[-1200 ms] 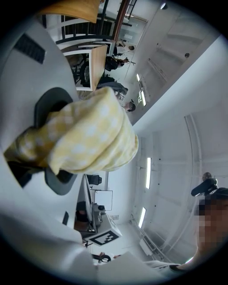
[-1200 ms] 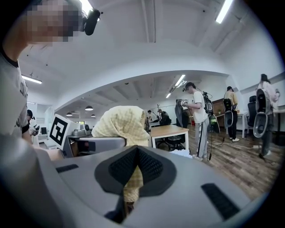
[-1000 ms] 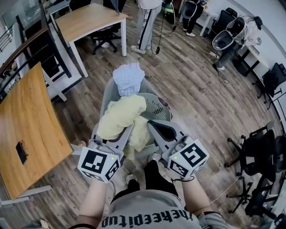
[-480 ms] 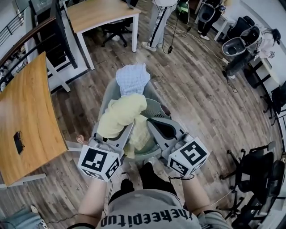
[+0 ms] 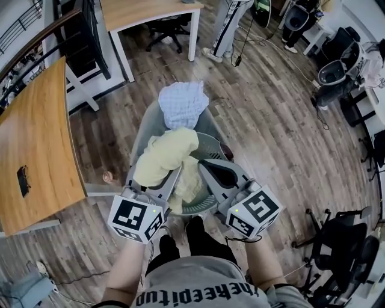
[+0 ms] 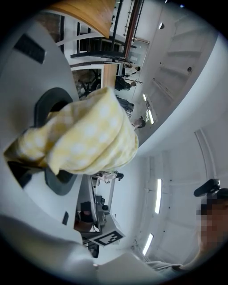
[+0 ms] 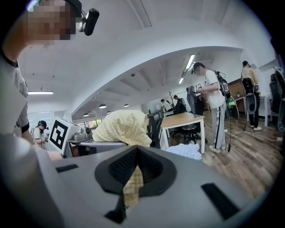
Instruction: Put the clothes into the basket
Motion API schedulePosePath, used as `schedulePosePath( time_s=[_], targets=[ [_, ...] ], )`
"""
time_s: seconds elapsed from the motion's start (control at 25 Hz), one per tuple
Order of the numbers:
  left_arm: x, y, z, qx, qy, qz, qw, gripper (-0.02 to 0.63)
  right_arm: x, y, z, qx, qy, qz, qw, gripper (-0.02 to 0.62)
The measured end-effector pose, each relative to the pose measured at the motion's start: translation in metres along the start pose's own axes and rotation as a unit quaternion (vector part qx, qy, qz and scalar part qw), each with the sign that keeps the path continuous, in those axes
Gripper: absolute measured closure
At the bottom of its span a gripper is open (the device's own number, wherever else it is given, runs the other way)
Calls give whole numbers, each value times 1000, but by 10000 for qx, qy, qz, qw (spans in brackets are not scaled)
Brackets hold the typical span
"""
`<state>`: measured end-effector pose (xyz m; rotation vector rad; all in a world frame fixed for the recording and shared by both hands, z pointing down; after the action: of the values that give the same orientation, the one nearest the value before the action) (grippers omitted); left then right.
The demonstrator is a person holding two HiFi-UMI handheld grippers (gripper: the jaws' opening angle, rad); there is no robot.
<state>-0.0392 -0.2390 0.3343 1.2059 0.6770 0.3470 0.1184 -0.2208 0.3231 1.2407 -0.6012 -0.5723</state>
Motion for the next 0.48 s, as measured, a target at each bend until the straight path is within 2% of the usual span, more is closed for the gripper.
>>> schedulePosePath(
  time_s=[0.48],
  targets=[
    [-12,35,20,-363,-283,-225,9987,397,22,33,18,-349,-288,254,9987,586]
  ],
)
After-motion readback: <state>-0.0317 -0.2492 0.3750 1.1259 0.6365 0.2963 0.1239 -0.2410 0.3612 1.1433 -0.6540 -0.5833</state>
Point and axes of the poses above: the fingertips, and each gripper's own axes: z forward along the fingers, x to its right, y out of its underside, the point moved 7 cm from there along -z, backward along the fingers, and after that the axes turned 7 degrees about -z, right-handed, at the moved point
